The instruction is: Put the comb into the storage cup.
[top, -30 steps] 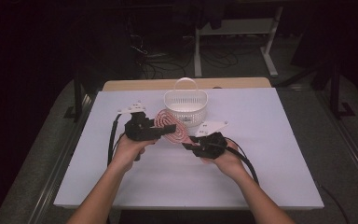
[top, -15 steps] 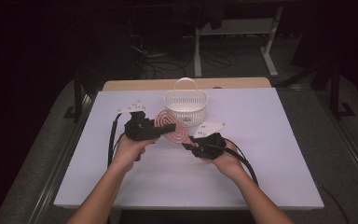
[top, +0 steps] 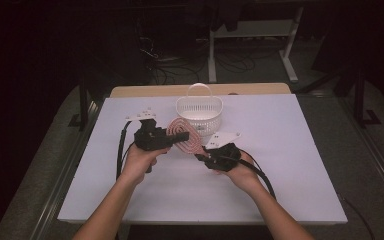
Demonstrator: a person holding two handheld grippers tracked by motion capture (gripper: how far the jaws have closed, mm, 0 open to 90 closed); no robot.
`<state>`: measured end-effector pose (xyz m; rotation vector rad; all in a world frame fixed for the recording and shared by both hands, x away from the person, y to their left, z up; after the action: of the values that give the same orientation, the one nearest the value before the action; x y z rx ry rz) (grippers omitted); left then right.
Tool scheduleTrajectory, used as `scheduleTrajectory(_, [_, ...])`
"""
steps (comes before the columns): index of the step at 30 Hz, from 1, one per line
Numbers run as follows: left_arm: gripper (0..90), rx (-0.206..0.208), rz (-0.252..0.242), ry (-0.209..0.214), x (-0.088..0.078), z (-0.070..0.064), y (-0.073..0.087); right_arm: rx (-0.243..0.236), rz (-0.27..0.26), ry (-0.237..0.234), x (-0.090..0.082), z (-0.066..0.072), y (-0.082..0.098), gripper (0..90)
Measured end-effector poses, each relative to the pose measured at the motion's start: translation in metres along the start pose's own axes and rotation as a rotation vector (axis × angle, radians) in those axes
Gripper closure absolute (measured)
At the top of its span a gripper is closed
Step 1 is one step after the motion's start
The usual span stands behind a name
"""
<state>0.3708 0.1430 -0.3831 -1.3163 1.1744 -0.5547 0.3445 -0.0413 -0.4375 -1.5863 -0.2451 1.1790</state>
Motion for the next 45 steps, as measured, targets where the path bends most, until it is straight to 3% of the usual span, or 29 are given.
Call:
scheduleTrajectory(19, [64.7, 0.013, -0.019, 0.003, -0.002, -0.002, -0.003, 0.018, -0.009, -0.021, -0.001, 0.000, -0.001, 64.4])
scheduleTrajectory(45, [64.9, 0.032, -0.053, -0.058, -0.015, 0.006, -0.007, 0.111, 0.002, -0.070, -0.014, -0.011, -0.001, 32.5])
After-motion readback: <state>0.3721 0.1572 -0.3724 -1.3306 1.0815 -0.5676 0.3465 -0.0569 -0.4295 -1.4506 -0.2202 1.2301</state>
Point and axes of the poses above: each handheld gripper's, and its own axes: x roughly forward along the jaws, y roughly out of its underside, z roughly to its left, the point moved 4 cm from there along x, roughly forward along the jaws, and after that the axes turned 13 degrees about x, right-handed, at the moved point
